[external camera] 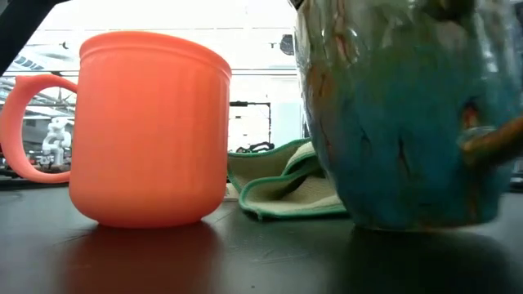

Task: Stack small to large cups/mugs on shelf
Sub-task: Put the green mug on the shelf

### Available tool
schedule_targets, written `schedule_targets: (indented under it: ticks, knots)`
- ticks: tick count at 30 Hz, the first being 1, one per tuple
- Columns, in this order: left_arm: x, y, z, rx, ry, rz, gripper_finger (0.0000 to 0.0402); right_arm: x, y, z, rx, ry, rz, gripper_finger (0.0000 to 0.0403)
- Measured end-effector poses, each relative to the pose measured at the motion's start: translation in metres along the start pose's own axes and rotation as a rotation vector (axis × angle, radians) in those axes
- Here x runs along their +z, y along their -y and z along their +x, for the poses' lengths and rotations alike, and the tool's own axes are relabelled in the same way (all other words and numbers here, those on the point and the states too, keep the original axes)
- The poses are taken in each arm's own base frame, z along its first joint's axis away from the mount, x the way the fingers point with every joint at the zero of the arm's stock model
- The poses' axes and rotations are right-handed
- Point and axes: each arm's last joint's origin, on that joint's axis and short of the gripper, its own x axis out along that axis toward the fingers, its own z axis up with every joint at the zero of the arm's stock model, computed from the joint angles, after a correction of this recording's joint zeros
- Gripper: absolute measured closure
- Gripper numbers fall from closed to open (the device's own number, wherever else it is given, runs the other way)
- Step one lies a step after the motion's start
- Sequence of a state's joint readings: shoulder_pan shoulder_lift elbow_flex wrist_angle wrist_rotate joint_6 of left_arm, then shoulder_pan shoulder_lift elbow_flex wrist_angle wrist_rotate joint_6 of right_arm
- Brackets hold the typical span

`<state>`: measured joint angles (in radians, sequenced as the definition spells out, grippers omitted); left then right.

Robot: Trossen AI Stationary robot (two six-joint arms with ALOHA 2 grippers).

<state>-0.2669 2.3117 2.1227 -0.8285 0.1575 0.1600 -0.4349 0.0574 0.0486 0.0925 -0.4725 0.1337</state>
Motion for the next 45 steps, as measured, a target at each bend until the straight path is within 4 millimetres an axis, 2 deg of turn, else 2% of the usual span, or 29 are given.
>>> schedule_targets:
  ticks: [13, 19, 32, 39, 45]
  knots:
    - [0.004, -0.009, -0.038, 0.029, 0.027, -0.045, 0.0367, 0.000, 0.000, 0.000, 0.000, -0.001, -0.013, 0.0403]
    - [0.000, -0.016, -0.040, 0.035, 0.000, -0.059, 0.0367, 0.000, 0.000, 0.000, 0.000, -0.002, -0.014, 0.0403]
    - [-0.004, -0.017, -0.041, 0.048, -0.044, -0.043, 0.0367, 0.000, 0.000, 0.000, 0.000, -0.003, -0.013, 0.0403]
    - [-0.001, -0.013, -0.080, 0.147, -0.023, -0.046, 0.0367, 0.000, 0.000, 0.000, -0.001, -0.005, -0.012, 0.0403]
    - [-0.003, -0.011, -0.111, 0.163, -0.018, -0.063, 0.0367, -0.001, 0.000, 0.001, -0.001, -0.007, -0.011, 0.0403]
